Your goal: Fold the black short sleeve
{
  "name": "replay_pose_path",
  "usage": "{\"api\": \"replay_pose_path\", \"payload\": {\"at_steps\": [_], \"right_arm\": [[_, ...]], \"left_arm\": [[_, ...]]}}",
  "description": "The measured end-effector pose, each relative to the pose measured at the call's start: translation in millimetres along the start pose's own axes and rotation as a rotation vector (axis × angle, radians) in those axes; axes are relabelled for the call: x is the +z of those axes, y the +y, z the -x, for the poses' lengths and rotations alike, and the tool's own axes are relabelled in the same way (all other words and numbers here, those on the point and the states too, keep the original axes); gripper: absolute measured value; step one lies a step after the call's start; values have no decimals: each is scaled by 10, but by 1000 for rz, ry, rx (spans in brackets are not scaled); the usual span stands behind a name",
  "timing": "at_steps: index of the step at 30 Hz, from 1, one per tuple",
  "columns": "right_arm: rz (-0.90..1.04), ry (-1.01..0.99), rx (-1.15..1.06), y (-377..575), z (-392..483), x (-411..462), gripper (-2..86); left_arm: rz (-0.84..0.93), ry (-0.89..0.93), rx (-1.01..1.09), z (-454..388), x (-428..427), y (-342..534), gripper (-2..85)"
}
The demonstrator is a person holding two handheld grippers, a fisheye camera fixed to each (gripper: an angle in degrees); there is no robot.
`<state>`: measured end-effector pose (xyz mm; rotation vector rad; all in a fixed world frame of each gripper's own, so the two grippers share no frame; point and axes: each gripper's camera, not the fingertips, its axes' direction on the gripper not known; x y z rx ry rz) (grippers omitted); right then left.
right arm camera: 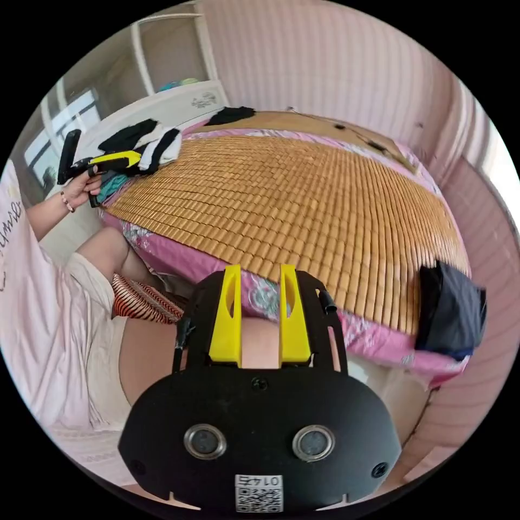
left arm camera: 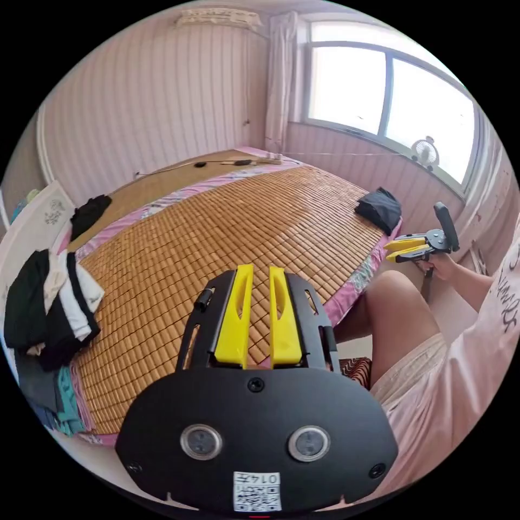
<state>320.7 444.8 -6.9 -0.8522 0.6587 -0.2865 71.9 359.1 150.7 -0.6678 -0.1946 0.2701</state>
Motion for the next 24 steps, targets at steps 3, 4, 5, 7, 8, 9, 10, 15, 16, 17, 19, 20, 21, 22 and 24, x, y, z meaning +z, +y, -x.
{"api": "replay_pose_path", "payload": {"at_steps": [3,4,5,7,8,9,10,15,16,17,19,20,21,22,24], "right_arm": [[-92,-140,-177,-387,847,313,112],[-97,-183,-205,-466,1023,395,116],[-100,-268,-257,-624,1389,568,124],[-101,-379,-362,-834,1997,815,131],[-100,-424,-449,-952,2434,965,132],[-103,-451,-531,-1049,2872,1117,134],[-103,-463,-574,-1092,3091,1194,134],[-88,-515,-869,-1430,4903,1990,138],[-86,-508,-893,-1466,5086,2094,138],[-76,-496,-937,-1543,5440,2312,137],[-51,-475,-989,-1690,5931,2654,128],[-42,-457,-1001,-1810,6214,2872,121],[-41,-449,-987,-1945,6465,3096,116],[-36,-454,-967,-2019,6578,3205,115],[19,-504,-873,-2298,6983,3639,115]], "left_arm": [[-90,-165,-146,546,-867,423,72],[-127,-247,-202,748,-1192,607,79],[-157,-346,-242,927,-1497,804,86],[-183,-503,-317,1181,-1909,1094,91],[-185,-571,-399,1382,-2168,1282,92],[-188,-585,-444,1491,-2298,1372,92],[-214,-586,-534,1706,-2562,1556,91],[-288,-652,-753,2460,-3460,2048,80],[-295,-669,-771,2642,-3640,2086,79],[-304,-670,-793,2838,-3807,2106,78],[-315,-661,-819,3133,-4020,2105,73],[-321,-654,-820,3309,-4123,2098,70],[-317,-658,-812,3385,-4154,2091,69],[-296,-673,-799,3518,-4181,2072,69],[-239,-673,-770,3688,-4166,2012,74]]}}
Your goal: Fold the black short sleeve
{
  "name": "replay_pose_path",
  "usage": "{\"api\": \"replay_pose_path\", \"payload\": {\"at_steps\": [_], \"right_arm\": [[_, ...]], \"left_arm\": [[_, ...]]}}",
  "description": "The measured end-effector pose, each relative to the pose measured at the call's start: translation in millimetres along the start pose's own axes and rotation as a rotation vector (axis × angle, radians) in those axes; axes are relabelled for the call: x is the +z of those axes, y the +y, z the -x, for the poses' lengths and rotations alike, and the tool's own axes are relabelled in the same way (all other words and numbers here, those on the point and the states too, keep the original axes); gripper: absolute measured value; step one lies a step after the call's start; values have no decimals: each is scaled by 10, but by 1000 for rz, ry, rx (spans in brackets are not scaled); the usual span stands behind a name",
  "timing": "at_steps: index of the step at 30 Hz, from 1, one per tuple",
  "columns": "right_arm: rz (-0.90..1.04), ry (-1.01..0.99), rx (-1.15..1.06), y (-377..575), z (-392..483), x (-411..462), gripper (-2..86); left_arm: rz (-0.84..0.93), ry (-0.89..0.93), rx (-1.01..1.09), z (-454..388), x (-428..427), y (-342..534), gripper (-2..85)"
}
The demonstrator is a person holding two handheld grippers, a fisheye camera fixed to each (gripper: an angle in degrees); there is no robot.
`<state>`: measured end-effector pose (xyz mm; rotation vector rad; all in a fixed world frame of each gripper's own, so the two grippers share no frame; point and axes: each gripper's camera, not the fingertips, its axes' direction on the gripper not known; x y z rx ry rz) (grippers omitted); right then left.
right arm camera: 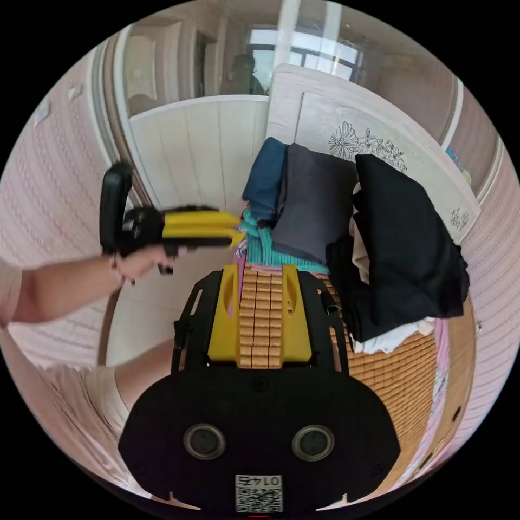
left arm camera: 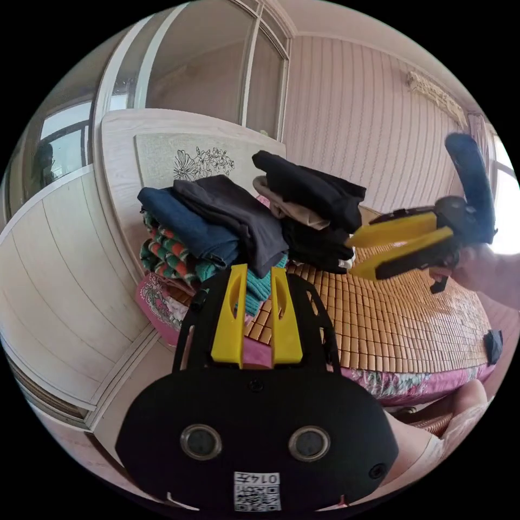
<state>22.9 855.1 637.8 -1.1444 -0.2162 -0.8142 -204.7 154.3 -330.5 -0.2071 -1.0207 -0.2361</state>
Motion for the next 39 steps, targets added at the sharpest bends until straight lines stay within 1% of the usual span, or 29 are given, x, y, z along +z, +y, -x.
{"api": "replay_pose_path", "payload": {"at_steps": [3,6,8,9,11,12,16,18,19,21,22,24,26,28,29,30,32,33,34,36,37,39], "right_arm": [[47,-7,77,-337,-68,639,118],[68,20,102,-525,-5,1142,124],[108,57,93,-580,42,1381,107],[141,79,102,-593,46,1493,69],[167,130,137,-573,2,1532,32],[146,116,138,-528,-34,1458,20],[93,87,140,-402,-177,1077,7],[48,64,135,-360,-249,719,4],[28,53,134,-352,-261,609,3],[-66,-13,125,-335,-288,112,4],[-96,-35,123,-334,-293,-22,5],[-177,-80,129,-363,-323,-512,6],[-253,-117,120,-393,-330,-885,6],[-358,-204,114,-423,-333,-1300,6],[-432,-252,116,-448,-324,-1605,6],[-486,-266,109,-475,-297,-1922,6],[-558,-263,92,-449,-263,-2413,6],[-608,-273,96,-350,-274,-2742,6],[-636,-282,105,-270,-292,-2907,6],[-750,-343,160,241,-410,-3551,6],[-774,-351,177,411,-438,-3707,6],[-870,-342,258,1231,-499,-4338,6]], "left_arm": [[52,3,23,23,164,-160,79],[41,17,-13,51,182,-331,81],[62,18,-32,57,197,-496,85],[66,16,-39,60,192,-539,86],[64,-1,-80,88,136,-704,89],[62,3,-96,101,121,-743,90],[69,27,-119,105,-31,-1010,70],[72,21,-130,101,-128,-1107,38],[84,18,-155,117,-205,-1161,6],[93,68,-193,154,-359,-1225,-4],[56,109,-210,165,-542,-1257,-6],[-32,125,-198,120,-935,-1322,-9],[-202,155,-107,-30,-1613,-1447,-10],[-271,97,-62,-130,-2045,-1567,-10],[-326,87,-64,-140,-2333,-1642,-10],[-360,100,-75,-125,-2488,-1675,-10],[-482,125,-97,-78,-3161,-1814,-10],[-514,128,-90,-83,-3344,-1848,-10],[-559,133,-65,-111,-3700,-1923,-10],[-625,164,-13,-187,-4216,-2003,-10],[-658,210,24,-251,-4545,-2038,-10],[-704,308,64,-356,-4978,-2046,-10]]}}
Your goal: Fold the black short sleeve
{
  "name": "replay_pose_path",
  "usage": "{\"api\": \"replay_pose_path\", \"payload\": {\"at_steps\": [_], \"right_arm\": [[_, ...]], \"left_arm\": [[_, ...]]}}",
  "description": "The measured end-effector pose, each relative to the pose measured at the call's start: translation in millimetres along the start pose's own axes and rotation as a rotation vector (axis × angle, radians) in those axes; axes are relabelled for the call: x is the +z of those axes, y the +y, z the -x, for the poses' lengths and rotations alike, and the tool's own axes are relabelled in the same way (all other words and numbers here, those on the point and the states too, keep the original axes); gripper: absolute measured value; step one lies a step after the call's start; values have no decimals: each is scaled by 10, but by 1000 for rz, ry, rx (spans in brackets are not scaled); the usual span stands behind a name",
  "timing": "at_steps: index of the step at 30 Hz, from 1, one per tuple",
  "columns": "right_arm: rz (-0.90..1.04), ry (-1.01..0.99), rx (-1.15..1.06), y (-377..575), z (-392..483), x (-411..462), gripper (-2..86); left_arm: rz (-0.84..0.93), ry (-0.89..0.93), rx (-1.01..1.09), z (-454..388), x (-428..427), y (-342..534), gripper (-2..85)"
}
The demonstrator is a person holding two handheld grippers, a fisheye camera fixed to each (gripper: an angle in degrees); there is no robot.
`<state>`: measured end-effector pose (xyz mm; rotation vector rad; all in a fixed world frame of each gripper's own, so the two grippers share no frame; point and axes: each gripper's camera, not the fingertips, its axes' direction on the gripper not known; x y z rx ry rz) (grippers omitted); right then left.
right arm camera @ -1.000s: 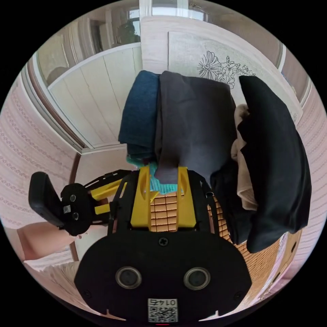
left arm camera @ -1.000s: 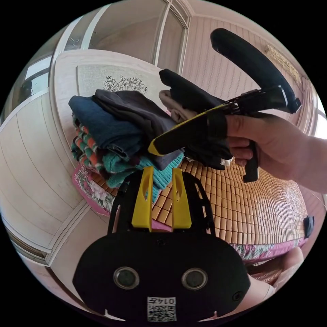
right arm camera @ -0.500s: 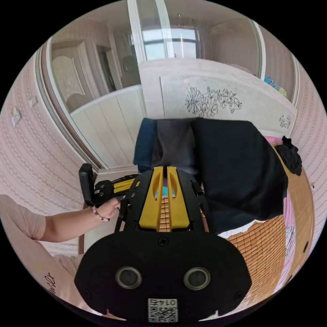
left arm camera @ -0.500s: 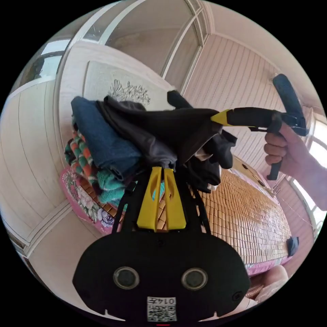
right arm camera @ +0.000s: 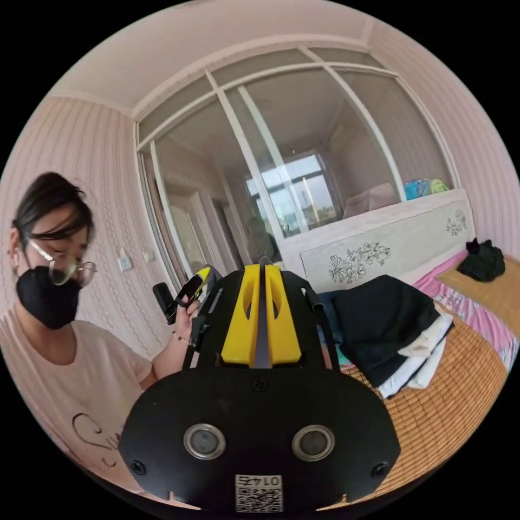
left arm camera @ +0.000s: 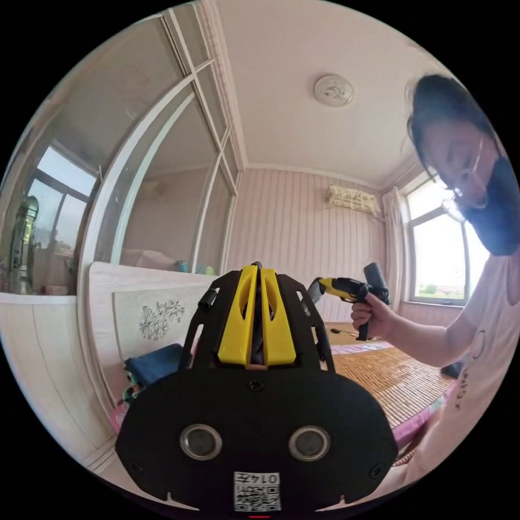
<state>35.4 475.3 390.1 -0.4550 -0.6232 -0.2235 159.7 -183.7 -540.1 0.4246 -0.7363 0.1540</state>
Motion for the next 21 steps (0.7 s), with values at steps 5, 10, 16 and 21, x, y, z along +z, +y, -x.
{"api": "replay_pose_path", "payload": {"at_steps": [5,10,16,21], "right_arm": [[-164,273,127,382,571,-2110,7],[-235,571,141,431,1695,-3452,6],[-297,754,-21,-125,2921,-4019,7],[-363,807,-137,-1098,3315,-4374,7]], "left_arm": [[-22,247,-55,-616,-483,-238,-10],[-6,355,-162,-1110,-508,-63,-10],[-18,577,-179,-1683,-349,-149,-10],[-54,579,-41,-2151,-192,-309,-10]]}}
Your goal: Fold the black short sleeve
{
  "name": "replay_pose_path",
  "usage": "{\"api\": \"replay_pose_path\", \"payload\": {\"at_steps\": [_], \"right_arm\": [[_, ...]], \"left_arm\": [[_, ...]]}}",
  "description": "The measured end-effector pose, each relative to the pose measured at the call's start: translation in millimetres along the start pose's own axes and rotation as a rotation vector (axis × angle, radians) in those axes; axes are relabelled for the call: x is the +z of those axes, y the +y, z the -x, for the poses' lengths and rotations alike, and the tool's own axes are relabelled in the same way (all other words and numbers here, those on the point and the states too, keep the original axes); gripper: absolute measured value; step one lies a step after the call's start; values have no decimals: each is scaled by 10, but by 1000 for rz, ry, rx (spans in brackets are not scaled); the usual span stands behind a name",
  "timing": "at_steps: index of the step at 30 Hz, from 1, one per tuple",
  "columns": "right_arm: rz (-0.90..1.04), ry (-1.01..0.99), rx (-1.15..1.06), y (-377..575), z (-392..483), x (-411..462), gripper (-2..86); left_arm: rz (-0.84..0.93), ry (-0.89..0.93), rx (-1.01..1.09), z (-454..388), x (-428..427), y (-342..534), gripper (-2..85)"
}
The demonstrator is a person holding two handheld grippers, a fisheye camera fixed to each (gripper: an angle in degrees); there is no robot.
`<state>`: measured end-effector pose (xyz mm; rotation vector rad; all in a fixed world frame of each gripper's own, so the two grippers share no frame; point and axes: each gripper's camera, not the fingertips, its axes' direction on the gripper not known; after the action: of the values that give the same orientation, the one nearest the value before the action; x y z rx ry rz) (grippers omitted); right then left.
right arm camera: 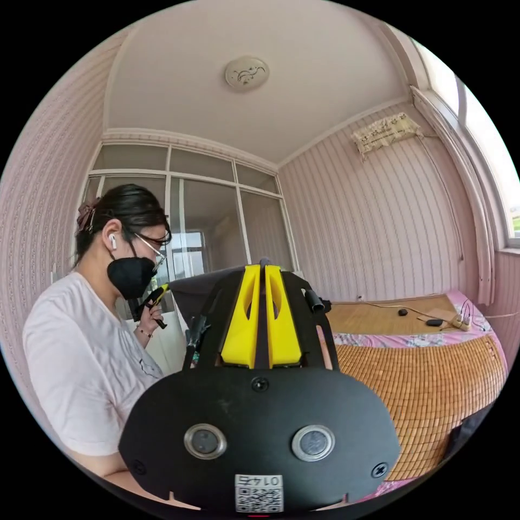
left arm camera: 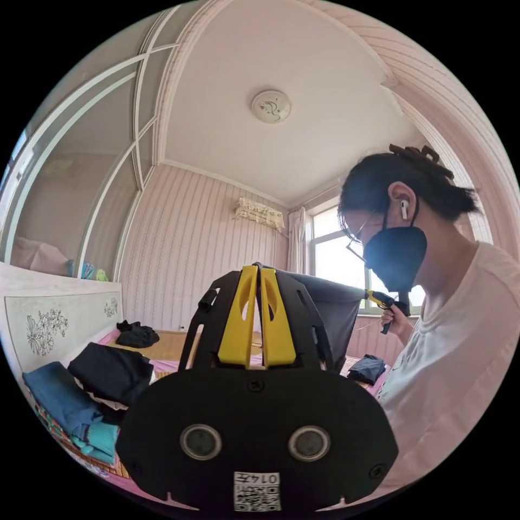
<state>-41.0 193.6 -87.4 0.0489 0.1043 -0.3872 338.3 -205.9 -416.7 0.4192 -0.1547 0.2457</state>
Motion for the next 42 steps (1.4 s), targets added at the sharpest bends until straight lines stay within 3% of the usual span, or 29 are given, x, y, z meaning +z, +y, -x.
{"api": "replay_pose_path", "payload": {"at_steps": [3,8,11,13,15,19,21,25,33,38,42], "right_arm": [[130,63,84,-498,-470,597,7],[450,226,266,-715,-1781,2202,8],[519,280,390,-1127,-2399,3057,8],[449,360,323,-1727,-2390,3305,8],[208,298,267,-2411,-2222,3261,8],[103,217,224,-2728,-2147,3066,9],[187,224,198,-2480,-2244,2952,9],[354,300,271,-1590,-2648,2743,9],[642,495,750,656,-3565,2178,2],[721,471,910,1170,-3659,1847,5],[849,426,827,1274,-3580,2226,47]], "left_arm": [[2,18,26,97,408,-55,-10],[287,-24,-27,651,2038,441,-10],[410,-137,-92,1087,2953,857,-10],[424,-195,-94,1228,3353,903,-10],[372,-197,-78,1239,3601,792,-10],[294,-153,-26,1205,3828,689,-10],[327,-123,-34,1290,3865,895,-10],[594,-60,-116,1668,4033,2009,-10],[1028,-72,-411,2402,4129,4721,-10],[1231,-112,-532,2720,3881,5859,-10],[1285,-128,-516,2889,3783,6211,-10]]}}
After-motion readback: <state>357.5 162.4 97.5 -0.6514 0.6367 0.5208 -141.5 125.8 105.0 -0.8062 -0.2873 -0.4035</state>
